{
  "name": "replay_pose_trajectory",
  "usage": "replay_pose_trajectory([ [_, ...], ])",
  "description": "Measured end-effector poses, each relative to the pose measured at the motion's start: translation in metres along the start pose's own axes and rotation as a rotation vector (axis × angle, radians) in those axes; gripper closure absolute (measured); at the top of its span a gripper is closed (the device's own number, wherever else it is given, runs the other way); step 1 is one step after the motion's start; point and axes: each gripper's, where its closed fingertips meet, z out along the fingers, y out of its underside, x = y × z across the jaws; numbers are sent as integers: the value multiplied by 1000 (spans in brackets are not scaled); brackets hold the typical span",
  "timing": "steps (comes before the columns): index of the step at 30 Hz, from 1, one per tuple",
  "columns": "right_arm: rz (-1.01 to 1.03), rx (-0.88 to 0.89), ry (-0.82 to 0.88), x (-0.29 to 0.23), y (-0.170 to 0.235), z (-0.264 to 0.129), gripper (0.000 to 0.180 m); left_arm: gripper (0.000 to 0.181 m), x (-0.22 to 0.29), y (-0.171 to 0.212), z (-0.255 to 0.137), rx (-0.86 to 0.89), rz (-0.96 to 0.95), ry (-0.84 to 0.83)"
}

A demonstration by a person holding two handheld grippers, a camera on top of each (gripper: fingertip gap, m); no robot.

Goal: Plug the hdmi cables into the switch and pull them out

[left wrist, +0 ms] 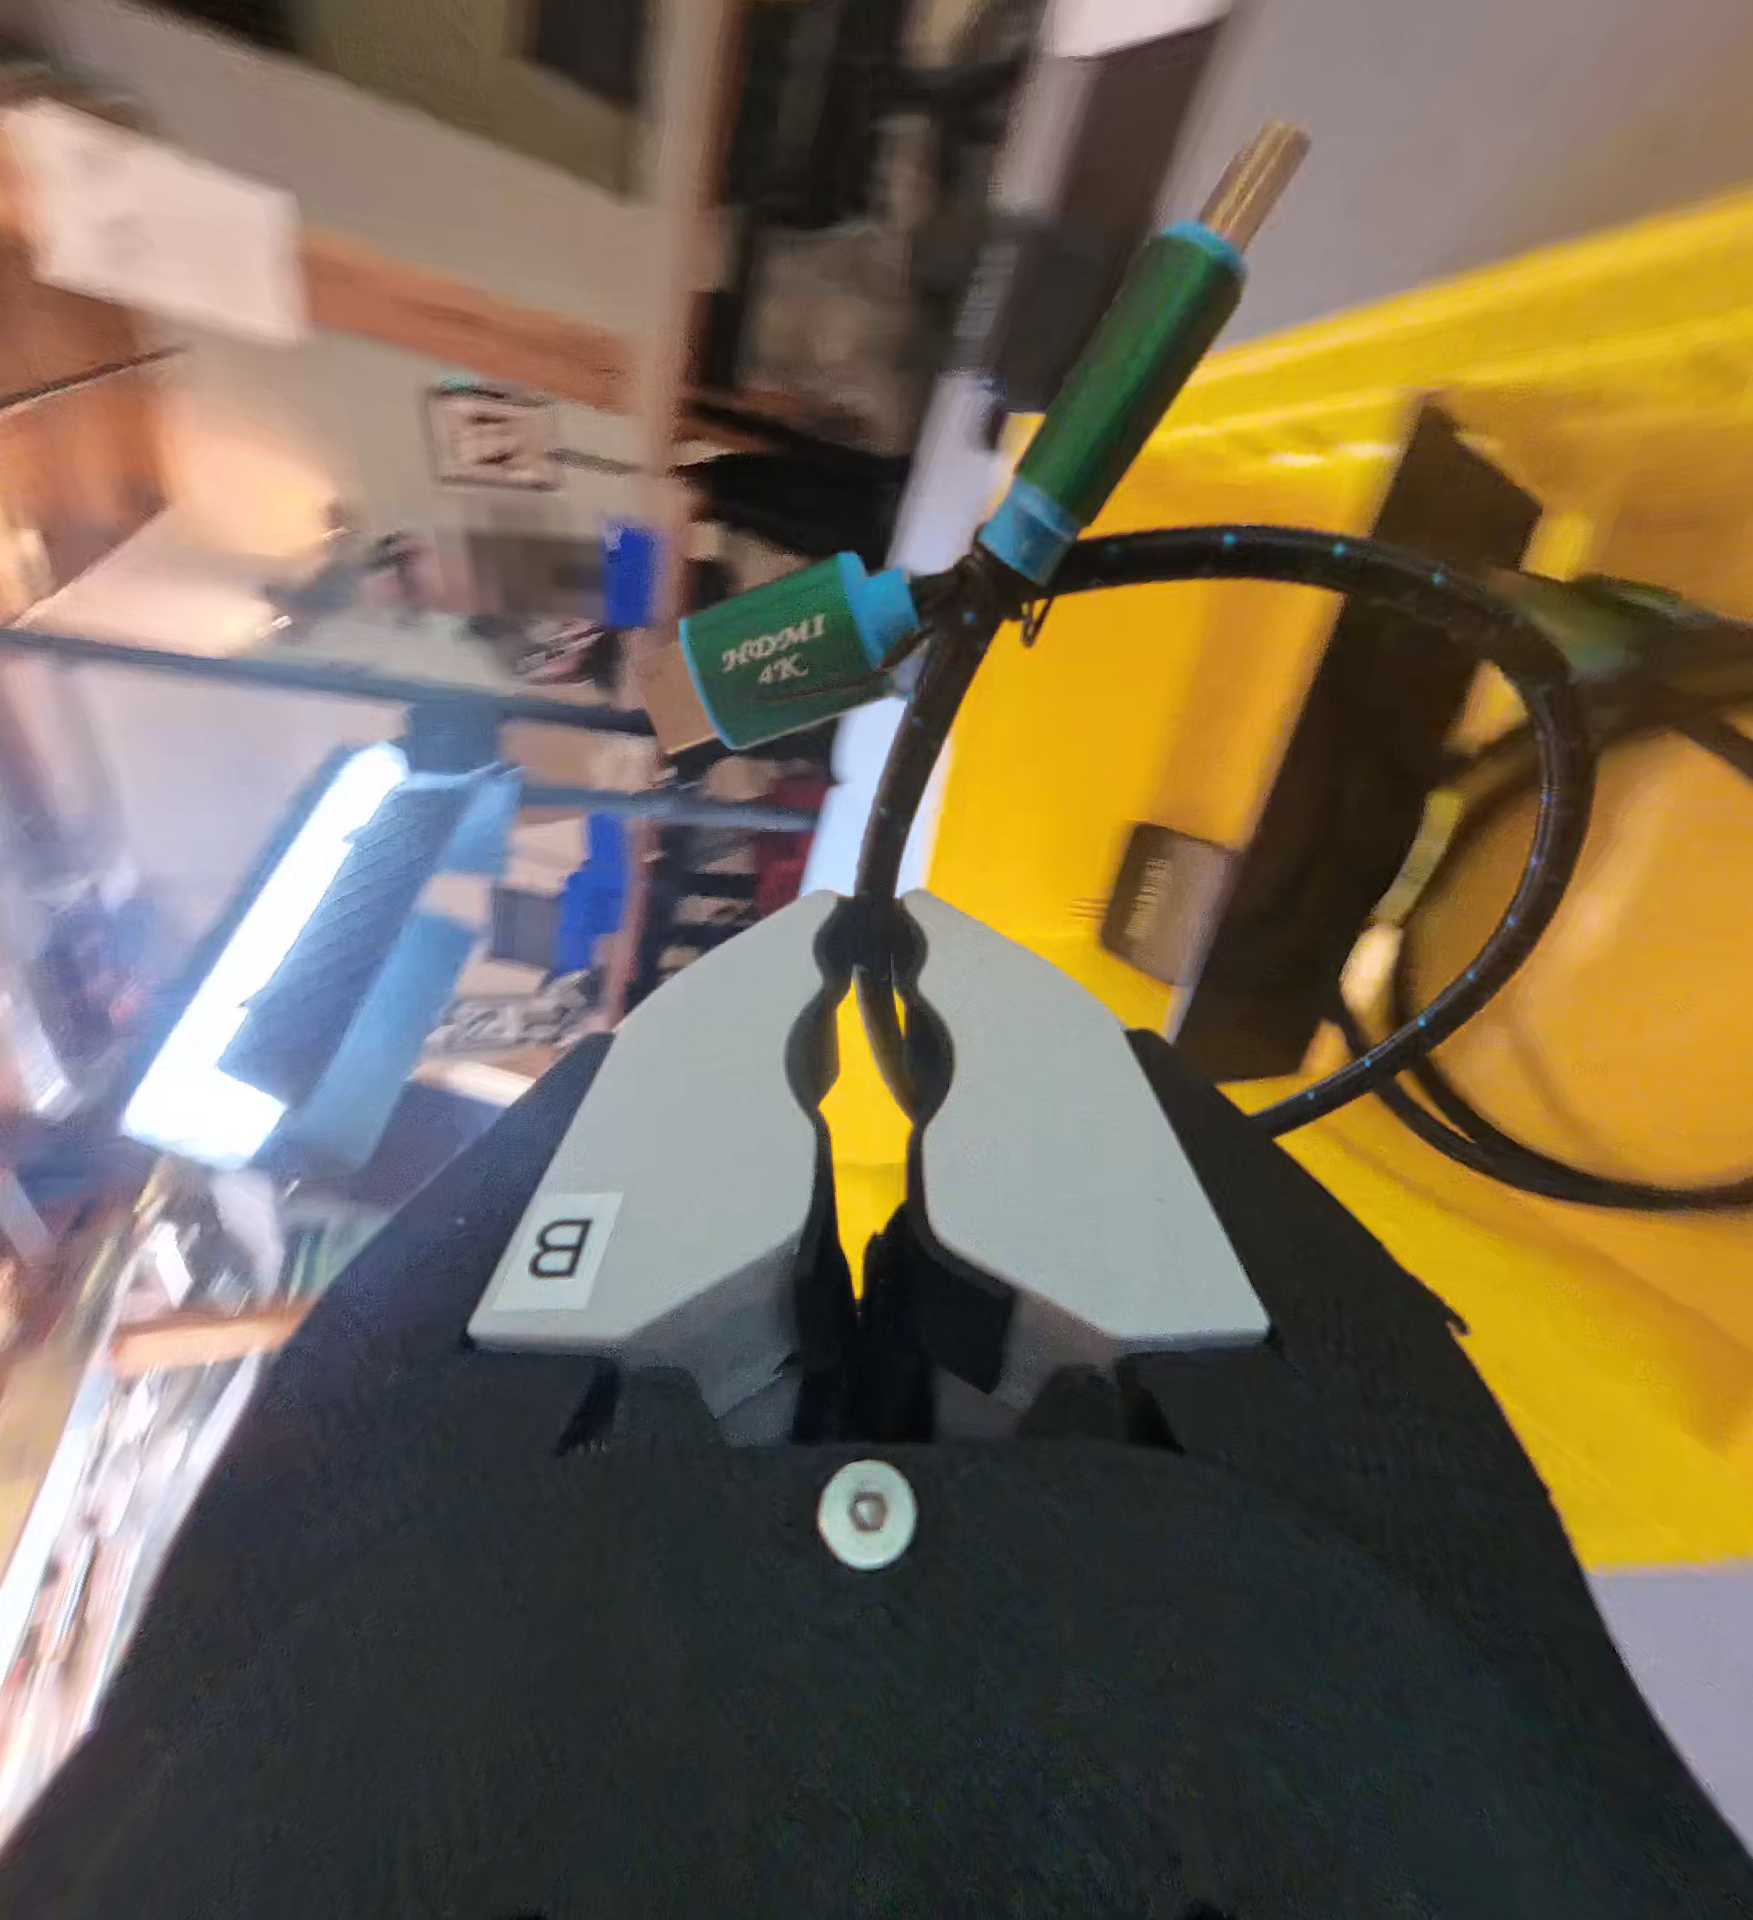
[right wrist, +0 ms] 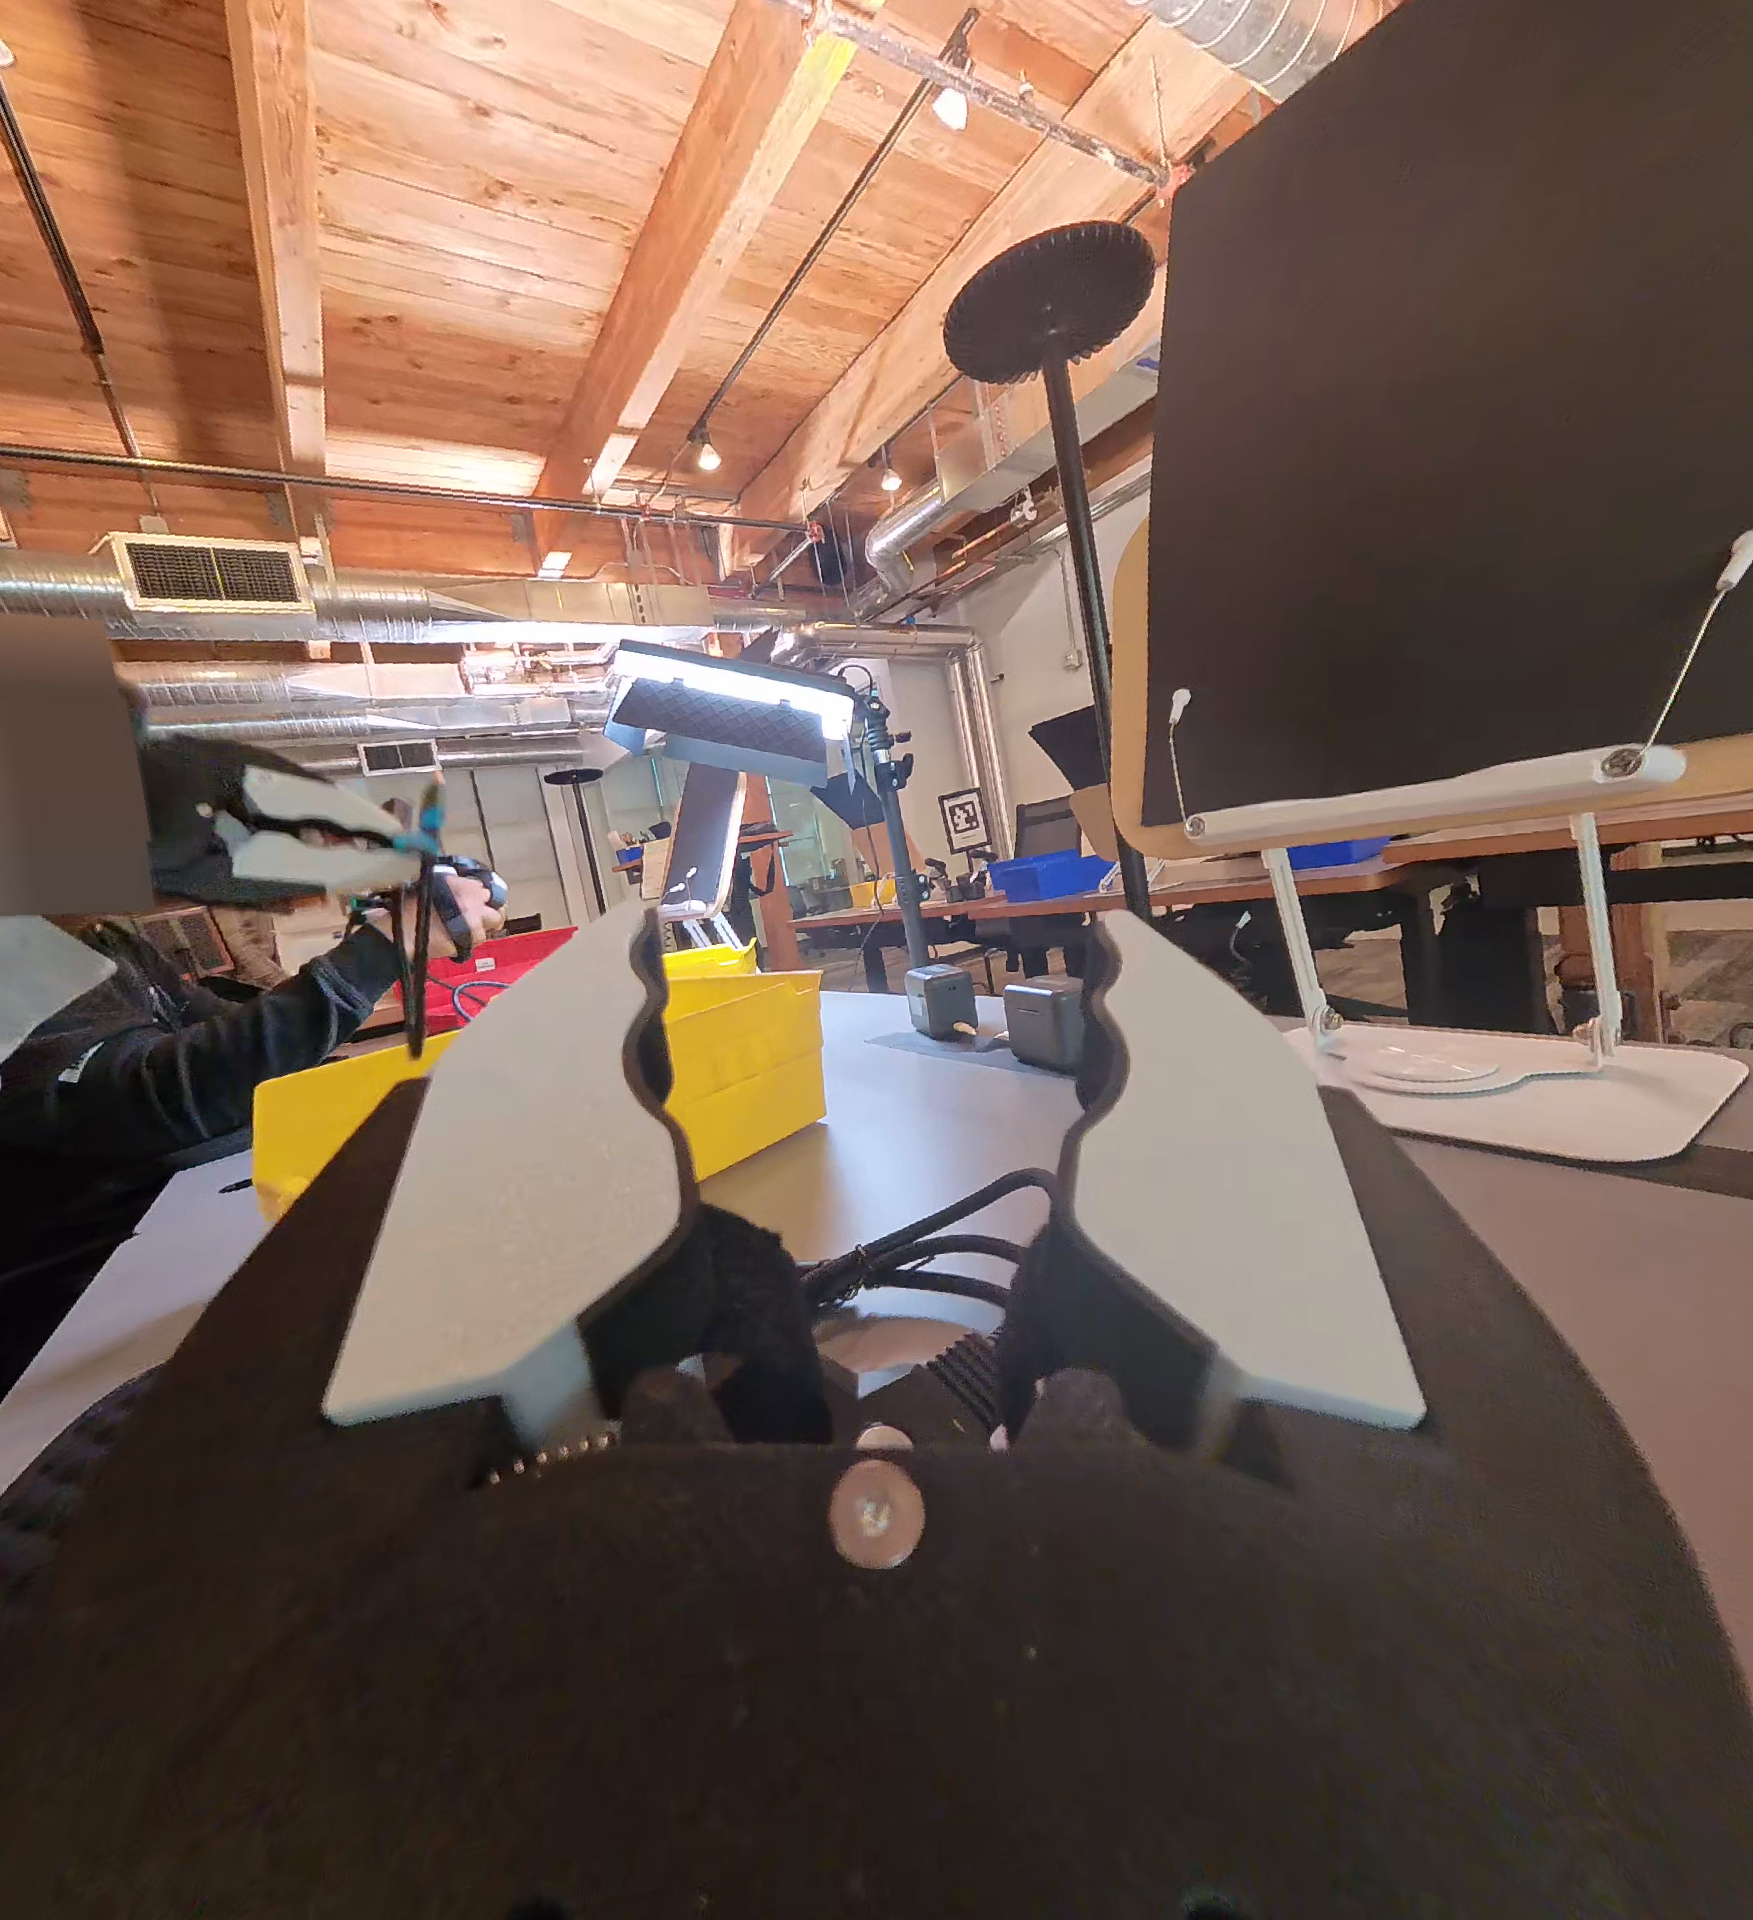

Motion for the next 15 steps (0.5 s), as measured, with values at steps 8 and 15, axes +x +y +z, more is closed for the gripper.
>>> replay_pose_trajectory([
  [8, -19, -65, -43, -10, 14, 3, 110, 175, -17, -108, -20, 315, -368, -278],
  [15, -60, -40, -102, -26, 5, 3, 117, 175, 40, -252, 11, 602, -443, -321],
])
